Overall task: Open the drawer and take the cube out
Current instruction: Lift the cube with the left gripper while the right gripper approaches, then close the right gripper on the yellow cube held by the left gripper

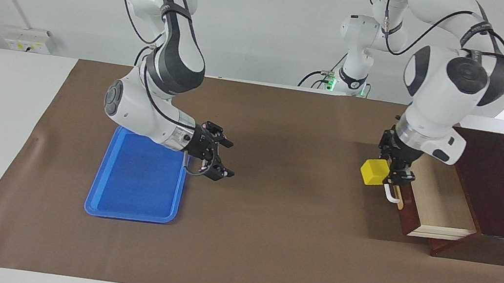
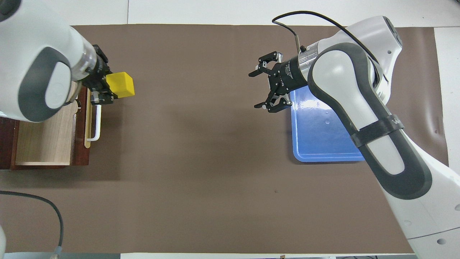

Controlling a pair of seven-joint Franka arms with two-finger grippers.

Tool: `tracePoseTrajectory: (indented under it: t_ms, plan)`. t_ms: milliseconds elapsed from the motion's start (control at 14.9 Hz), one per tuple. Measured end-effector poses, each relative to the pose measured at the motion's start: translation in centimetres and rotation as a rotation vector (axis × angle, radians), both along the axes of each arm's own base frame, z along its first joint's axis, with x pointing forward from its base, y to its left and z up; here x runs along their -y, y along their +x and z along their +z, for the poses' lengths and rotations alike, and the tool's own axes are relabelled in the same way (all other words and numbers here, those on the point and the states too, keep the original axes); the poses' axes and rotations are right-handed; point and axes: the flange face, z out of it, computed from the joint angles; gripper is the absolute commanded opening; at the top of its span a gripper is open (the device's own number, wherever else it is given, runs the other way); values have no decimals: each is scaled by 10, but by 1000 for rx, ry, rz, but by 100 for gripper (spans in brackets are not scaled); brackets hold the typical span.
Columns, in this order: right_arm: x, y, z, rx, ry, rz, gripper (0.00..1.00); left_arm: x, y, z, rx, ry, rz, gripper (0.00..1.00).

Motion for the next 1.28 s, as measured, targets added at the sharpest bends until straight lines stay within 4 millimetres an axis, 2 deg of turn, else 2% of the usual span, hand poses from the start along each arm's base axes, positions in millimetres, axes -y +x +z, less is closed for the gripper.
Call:
tracePoseTrajectory:
  t_ms: [134,201,604,806,1276]
  plan:
    - [-4,0,2,2,22,-10,97,48,-16,2,10,-3,4,0]
    - [-9,-1,4,8,26,-11,97,63,-21,3,20,-8,19,0]
    - [-64,-18,9,24,25,23,97,116,-40,4,65,-43,125,0]
    - [-84,-24,15,32,25,20,97,127,-43,0,71,-48,141,0]
    - [-115,-34,22,48,25,4,97,127,-42,-4,72,-48,145,0]
